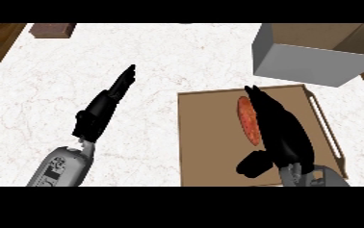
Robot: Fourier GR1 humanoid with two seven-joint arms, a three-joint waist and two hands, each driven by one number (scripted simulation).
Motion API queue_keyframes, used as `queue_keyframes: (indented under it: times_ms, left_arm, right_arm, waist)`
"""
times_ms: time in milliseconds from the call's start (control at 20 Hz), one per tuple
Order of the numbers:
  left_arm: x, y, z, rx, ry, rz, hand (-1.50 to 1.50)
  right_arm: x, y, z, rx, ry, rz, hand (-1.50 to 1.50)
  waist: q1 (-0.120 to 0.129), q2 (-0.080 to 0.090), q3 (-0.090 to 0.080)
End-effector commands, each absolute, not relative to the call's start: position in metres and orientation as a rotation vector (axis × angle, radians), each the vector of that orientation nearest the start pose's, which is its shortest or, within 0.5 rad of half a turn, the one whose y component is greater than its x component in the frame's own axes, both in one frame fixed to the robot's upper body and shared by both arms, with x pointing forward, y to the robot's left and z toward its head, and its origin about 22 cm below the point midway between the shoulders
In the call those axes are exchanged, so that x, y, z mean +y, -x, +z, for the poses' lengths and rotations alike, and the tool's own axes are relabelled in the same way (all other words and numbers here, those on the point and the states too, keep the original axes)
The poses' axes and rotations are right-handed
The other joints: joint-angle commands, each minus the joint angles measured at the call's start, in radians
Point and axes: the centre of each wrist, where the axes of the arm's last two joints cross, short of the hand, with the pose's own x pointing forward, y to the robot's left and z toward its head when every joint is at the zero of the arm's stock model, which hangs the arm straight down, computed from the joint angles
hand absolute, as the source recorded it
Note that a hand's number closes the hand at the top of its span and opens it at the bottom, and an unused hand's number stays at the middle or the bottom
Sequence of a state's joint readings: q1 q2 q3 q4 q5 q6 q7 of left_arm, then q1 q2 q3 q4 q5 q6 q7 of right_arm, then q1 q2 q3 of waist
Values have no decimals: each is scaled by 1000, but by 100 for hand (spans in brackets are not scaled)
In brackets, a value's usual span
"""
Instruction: Pick the sweet potato from the tray and place it in the cardboard box
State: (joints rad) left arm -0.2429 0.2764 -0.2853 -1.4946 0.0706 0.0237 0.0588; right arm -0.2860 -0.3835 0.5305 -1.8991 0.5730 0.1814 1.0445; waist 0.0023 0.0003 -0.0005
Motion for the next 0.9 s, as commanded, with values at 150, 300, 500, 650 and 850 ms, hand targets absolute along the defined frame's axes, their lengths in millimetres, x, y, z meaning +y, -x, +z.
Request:
queue_keyframes:
  times_ms: [150,300,500,650,850]
  left_arm:
    - [208,-281,45,-1600,40,-437,0]
    - [200,-290,38,-1590,31,-443,0]
    - [212,-264,36,-1590,40,-442,0]
    - [225,-299,46,-1600,32,-452,0]
    - [205,-284,43,-1591,43,-438,0]
  right_arm:
    - [-156,-243,87,-929,800,924,-150]
    - [-161,-265,100,-968,802,922,-150]
    - [-147,-258,97,-995,831,919,-150]
    - [-159,-252,61,-966,836,944,-150]
    - [-158,-254,71,-930,794,976,-150]
  waist:
    - [0,-1,1]
    - [-2,0,0]
    - [2,-1,0]
    - [-3,0,0]
    - [-2,-1,0]
